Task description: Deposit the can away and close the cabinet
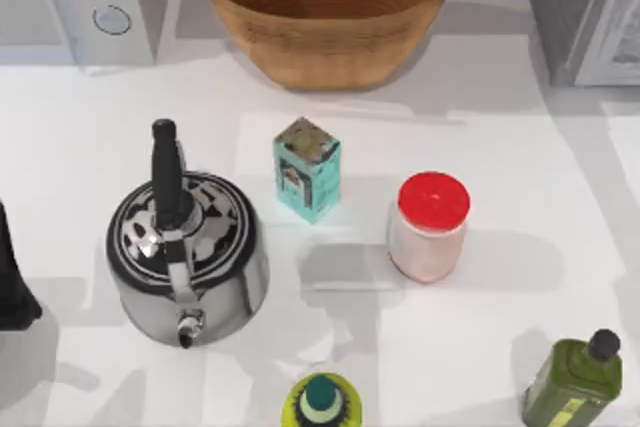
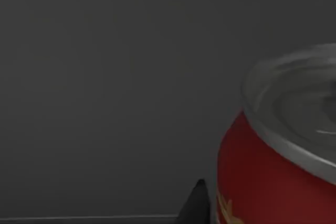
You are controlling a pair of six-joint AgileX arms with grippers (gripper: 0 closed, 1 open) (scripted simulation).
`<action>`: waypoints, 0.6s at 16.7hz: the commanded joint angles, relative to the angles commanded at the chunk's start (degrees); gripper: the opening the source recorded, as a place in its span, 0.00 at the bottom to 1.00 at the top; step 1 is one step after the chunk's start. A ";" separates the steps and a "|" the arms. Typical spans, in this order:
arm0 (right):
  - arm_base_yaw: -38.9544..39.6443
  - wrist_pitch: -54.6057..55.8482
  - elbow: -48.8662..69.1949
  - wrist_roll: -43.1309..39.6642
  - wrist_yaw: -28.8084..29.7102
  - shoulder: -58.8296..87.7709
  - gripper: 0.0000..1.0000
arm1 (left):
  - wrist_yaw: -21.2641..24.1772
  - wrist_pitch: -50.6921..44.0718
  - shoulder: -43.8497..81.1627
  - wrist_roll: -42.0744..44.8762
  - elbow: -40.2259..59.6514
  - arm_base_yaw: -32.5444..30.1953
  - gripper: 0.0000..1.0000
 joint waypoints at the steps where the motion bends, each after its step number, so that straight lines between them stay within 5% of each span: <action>1: -0.30 -1.07 3.86 0.04 -0.31 3.03 0.00 | 0.00 0.00 0.00 0.00 0.00 0.00 1.00; 10: -1.59 -7.73 29.90 0.37 -3.51 22.52 0.00 | 0.00 0.00 0.00 0.00 0.00 0.00 1.00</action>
